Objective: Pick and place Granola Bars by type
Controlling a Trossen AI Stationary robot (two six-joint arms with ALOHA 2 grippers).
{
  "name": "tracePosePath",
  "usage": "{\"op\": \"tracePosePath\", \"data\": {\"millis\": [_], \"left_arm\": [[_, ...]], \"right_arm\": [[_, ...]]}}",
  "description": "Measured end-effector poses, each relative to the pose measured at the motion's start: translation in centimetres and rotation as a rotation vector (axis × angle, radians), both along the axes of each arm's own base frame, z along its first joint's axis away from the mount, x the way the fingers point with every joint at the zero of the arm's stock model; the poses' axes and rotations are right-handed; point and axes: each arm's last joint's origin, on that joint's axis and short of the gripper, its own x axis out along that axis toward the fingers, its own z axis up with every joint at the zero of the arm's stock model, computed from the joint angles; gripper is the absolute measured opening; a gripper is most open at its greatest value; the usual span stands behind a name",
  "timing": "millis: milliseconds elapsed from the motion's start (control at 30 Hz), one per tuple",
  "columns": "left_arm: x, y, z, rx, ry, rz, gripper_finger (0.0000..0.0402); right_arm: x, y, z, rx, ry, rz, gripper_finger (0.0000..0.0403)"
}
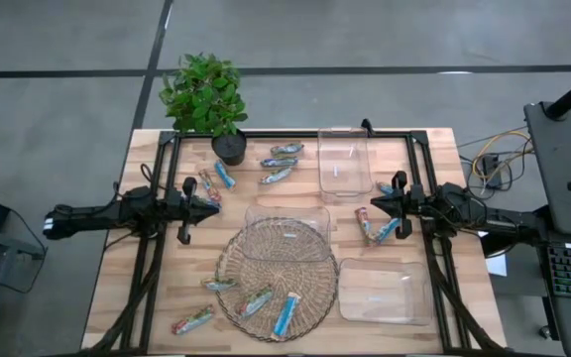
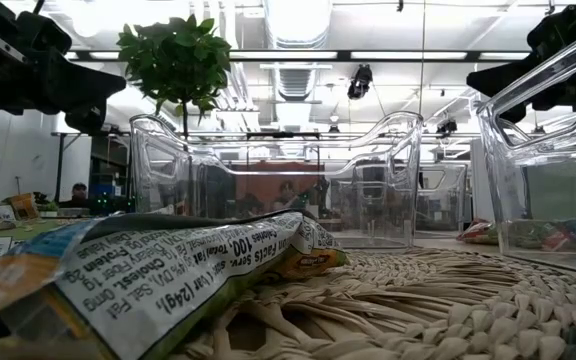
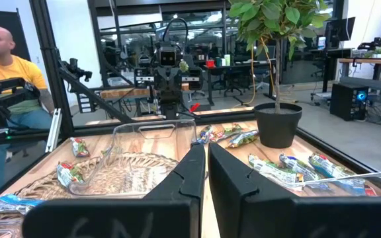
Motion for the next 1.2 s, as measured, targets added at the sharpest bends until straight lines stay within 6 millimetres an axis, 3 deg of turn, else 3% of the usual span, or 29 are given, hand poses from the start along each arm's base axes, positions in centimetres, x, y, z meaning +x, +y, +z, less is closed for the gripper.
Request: {"op": "tracePosePath", "data": {"millis": [1200], "left_arm": [[0.0,0.0,0.01,0.0,0.0,0.0,0.0]], "right_arm": [[0.01,-0.06,-0.22,0.035,0.02,-0.015,0.0013]]}}
